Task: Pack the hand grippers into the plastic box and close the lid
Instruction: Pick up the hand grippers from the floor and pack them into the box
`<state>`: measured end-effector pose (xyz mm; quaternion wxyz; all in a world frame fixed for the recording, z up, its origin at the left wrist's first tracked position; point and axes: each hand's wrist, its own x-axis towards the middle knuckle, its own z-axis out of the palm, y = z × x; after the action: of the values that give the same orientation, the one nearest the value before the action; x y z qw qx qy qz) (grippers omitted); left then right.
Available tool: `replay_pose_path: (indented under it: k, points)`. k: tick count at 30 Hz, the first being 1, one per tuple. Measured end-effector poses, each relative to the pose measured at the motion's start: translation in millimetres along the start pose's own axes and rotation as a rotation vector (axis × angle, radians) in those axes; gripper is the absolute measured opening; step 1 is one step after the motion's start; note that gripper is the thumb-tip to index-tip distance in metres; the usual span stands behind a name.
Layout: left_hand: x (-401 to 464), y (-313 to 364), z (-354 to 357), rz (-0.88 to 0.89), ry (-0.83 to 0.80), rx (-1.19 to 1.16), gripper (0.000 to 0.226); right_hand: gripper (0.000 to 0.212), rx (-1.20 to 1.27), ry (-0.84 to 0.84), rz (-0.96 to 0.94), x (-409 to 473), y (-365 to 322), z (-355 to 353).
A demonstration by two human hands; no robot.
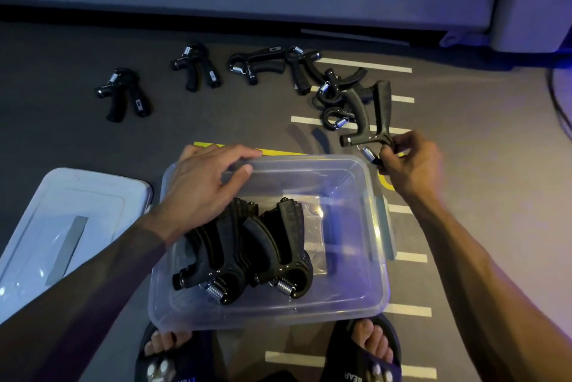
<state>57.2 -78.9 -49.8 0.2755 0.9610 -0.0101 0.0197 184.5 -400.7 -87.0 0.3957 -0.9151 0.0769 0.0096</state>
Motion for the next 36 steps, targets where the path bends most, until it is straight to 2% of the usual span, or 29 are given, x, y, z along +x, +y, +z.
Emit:
replay_pose_path:
  k: [3,6,10,13,16,19,21,24,28,30,33,36]
  points:
    - [1.3,4.8,-4.2,-0.008,-0.02,-0.062,0.031,0.013,0.092,0.103,-0.073,-13.7,-32.2,-13.1]
    - [0.6,16.5,-7.9,-0.014,0.021,-0.166,0.029,0.016,0.176,0.088,-0.147,-42.6,-58.8,-22.6]
    - [3.3,40.3,-15.4,-0.04,0.069,-0.451,0.035,0.021,0.196,-0.048,-0.208,-91.7,-79.6,-19.9]
    - [5.0,51.6,-21.7,-0.092,0.041,-0.687,0.024,0.02,0.199,-0.152,-0.227,-124.0,-83.0,-9.2]
    - [0.9,51.1,-20.2,-0.125,0.064,-0.785,0.031,0.021,0.174,-0.223,-0.224,-141.5,-76.9,-4.1]
    - [-4.2,46.0,-21.3,-0.161,0.019,-0.836,0.041,0.018,0.272,-0.408,-0.201,-147.8,-74.3,-5.6]
    - [-7.0,44.1,-22.5,-0.158,-0.052,-0.831,0.036,0.012,0.348,-0.484,-0.158,-145.7,-75.4,-7.3]
    - [-12.2,42.8,-17.0,-0.123,-0.159,-0.825,0.026,0.024,0.331,-0.538,-0.178,-139.5,-80.0,-6.2]
    - [-16.9,38.3,-9.9,-0.099,-0.229,-0.722,0.023,0.015,0.386,-0.628,-0.125,-132.9,-78.8,-4.4]
    - [-18.0,32.3,-9.5,-0.052,-0.163,-0.529,0.022,0.019,0.337,-0.685,-0.121,-133.4,-71.8,-3.0]
    - [-16.8,17.6,-10.6,-0.011,0.039,-0.253,0.02,0.023,0.189,-0.707,-0.137,-142.0,-60.8,3.5]
    - [-17.0,6.0,-13.2,-0.01,0.095,-0.118,0.021,0.027,0.188,-0.715,-0.064,-154.2,-53.5,13.1]
